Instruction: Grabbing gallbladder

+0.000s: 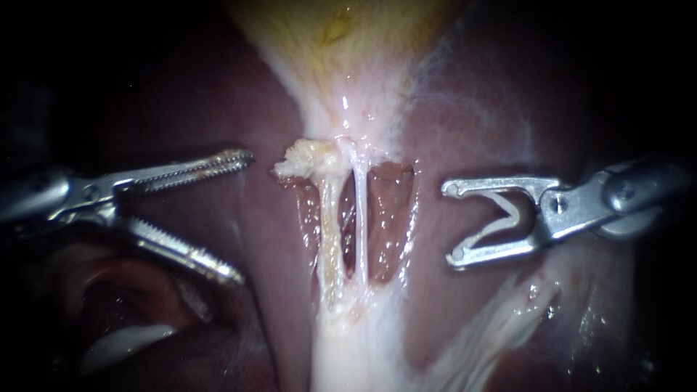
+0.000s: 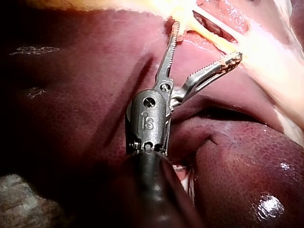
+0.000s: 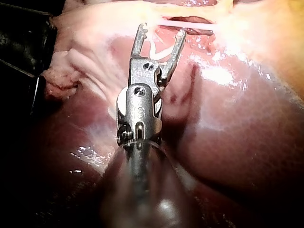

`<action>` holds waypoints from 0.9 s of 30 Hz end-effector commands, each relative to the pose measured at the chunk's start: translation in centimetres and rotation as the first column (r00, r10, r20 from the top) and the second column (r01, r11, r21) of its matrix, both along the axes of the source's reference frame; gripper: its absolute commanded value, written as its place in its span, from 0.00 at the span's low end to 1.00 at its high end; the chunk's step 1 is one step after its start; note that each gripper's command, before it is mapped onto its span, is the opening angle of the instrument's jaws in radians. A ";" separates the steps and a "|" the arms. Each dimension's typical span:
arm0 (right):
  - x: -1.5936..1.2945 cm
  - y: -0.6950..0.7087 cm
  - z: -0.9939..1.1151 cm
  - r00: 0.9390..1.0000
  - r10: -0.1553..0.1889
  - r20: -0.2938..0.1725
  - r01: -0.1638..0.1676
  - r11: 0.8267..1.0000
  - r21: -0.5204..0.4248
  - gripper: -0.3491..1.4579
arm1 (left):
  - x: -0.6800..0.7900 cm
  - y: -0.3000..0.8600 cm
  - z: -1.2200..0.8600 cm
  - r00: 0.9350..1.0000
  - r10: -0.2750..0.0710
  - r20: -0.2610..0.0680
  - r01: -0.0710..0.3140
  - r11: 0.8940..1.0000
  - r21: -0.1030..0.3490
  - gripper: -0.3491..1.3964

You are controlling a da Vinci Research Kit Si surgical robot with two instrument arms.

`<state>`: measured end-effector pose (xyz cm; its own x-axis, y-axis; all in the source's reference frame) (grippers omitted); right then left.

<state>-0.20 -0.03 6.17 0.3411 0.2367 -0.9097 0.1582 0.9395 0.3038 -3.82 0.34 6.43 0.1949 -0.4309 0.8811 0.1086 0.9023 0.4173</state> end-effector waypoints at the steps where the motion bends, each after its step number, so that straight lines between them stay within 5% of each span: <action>1: 0.00 0.00 0.00 1.000 0.000 0.000 0.000 1.000 0.000 0.44 | 0.00 0.00 0.00 1.000 0.000 0.000 0.000 1.000 0.000 0.79; 12: 0.00 -0.01 -0.01 1.000 0.000 0.000 0.000 1.000 0.000 0.44 | -0.10 0.17 0.17 1.000 -0.019 -0.015 0.019 1.000 -0.008 0.79; 27: 0.01 0.00 -0.01 1.000 0.000 0.000 0.000 1.000 0.000 0.44 | -0.27 0.52 0.62 0.997 -0.074 -0.031 0.076 0.992 0.100 0.63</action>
<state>-0.19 -0.04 6.16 0.3408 0.2367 -0.9099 0.1583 0.9395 0.3037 -4.10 0.87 7.07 0.1803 -0.5382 0.8233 0.1900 0.8403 0.5078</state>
